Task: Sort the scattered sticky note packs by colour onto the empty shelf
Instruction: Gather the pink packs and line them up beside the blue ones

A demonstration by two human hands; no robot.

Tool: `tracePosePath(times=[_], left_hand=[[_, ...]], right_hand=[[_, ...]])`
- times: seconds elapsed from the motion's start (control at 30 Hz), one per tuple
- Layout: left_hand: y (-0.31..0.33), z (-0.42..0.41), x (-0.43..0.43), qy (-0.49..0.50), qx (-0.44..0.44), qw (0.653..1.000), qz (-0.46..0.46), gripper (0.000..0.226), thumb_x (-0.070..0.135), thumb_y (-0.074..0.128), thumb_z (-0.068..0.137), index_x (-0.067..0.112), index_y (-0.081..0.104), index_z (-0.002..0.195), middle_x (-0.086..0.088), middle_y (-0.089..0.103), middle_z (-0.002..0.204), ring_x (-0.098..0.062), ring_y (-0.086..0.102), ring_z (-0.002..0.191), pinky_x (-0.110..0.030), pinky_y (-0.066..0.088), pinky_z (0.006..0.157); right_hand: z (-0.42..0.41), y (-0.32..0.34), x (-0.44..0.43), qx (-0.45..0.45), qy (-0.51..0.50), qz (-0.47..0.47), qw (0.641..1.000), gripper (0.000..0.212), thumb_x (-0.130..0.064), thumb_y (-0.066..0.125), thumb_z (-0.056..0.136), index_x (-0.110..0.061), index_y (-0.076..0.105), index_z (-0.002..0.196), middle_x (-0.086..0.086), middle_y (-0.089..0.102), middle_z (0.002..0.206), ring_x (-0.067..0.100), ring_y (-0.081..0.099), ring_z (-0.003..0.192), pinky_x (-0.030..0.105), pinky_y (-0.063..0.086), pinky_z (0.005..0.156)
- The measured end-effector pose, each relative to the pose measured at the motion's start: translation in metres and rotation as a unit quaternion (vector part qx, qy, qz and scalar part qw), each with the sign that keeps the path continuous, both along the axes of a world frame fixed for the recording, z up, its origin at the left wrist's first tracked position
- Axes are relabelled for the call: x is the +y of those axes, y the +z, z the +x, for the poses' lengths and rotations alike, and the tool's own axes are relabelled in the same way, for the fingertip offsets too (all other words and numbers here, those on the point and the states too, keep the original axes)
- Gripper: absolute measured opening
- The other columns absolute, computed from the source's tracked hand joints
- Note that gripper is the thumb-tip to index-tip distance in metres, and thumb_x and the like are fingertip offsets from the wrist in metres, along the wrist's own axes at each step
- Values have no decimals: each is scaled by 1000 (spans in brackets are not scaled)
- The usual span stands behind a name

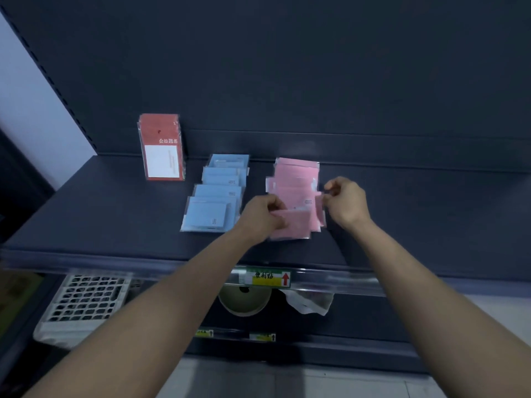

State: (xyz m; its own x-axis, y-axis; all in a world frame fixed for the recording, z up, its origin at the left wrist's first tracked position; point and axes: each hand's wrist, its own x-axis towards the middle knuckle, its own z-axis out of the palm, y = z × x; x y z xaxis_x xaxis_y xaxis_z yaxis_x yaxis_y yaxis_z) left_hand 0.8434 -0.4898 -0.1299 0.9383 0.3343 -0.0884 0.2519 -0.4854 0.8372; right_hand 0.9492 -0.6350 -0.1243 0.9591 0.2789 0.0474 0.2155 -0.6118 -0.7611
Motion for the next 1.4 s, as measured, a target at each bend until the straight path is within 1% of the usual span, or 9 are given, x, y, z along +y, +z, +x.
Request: tracePosePath(times=[0.1, 0.3, 0.4, 0.57, 0.67, 0.9, 1.03, 1.13, 1.4], left_hand=[[-7, 10, -3, 10, 12, 999, 41, 23, 5, 69, 80, 6, 60, 101, -3, 55, 97, -15, 50, 90, -22, 40, 76], [-6, 10, 1, 35, -2, 988, 150, 45, 22, 77, 75, 10, 54, 112, -5, 48, 109, -18, 49, 92, -25, 42, 77], [13, -7, 15, 54, -42, 984, 164, 37, 20, 72, 80, 8, 56, 111, -8, 52, 107, -21, 53, 93, -28, 43, 79], [59, -88, 71, 142, -114, 963, 200, 22, 10, 62, 85, 9, 60, 107, -6, 56, 105, -20, 54, 94, -27, 43, 84], [88, -165, 118, 223, -130, 932, 253, 18, 9, 62, 83, 10, 63, 101, -4, 57, 98, -16, 53, 87, -23, 40, 79], [143, -369, 197, 401, -105, 861, 294, 13, 8, 62, 83, 14, 61, 95, -5, 61, 95, -19, 56, 86, -32, 44, 81], [160, -480, 223, 468, -77, 820, 320, 10, 10, 61, 85, 17, 60, 92, -1, 61, 92, -16, 55, 84, -28, 42, 75], [168, -556, 237, 515, -63, 786, 337, 9, 12, 61, 85, 17, 60, 92, 1, 61, 90, -16, 55, 82, -29, 45, 76], [160, -716, 245, 611, 6, 718, 334, 11, 11, 61, 85, 17, 61, 94, 3, 59, 88, -16, 54, 83, -26, 41, 73]], right_hand=[[-2, 14, -4, -23, 7, 7, 1000, 13, -1, 55, 88, -9, 63, 95, -1, 57, 77, 16, 53, 69, 16, 36, 67], [-13, 37, 9, -61, 44, 13, 997, 13, -5, 53, 89, -11, 64, 95, 4, 63, 81, 20, 57, 77, 22, 43, 71], [-25, 54, 34, -101, 74, 5, 992, 13, -8, 57, 89, -11, 65, 98, -3, 56, 72, 18, 52, 74, 21, 38, 69], [-83, 89, 120, -177, 192, 11, 965, 17, -13, 58, 88, -12, 65, 104, -1, 64, 95, 17, 58, 90, 26, 43, 85], [-143, 112, 183, -203, 282, 46, 937, 19, -14, 59, 88, -14, 65, 106, 1, 64, 95, 19, 59, 90, 33, 45, 89], [-313, 157, 306, -230, 461, 95, 852, 20, -16, 58, 90, -11, 65, 108, 5, 65, 101, 22, 59, 97, 38, 45, 93], [-417, 173, 363, -253, 521, 115, 807, 22, -21, 59, 91, -13, 64, 111, 4, 65, 108, 20, 59, 101, 32, 45, 92], [-494, 178, 396, -253, 567, 133, 772, 25, -23, 58, 92, -13, 63, 114, 4, 63, 112, 21, 58, 104, 35, 45, 94], [-666, 172, 455, -258, 662, 161, 685, 20, -20, 58, 90, -12, 66, 106, 7, 64, 107, 25, 57, 101, 37, 44, 91]])
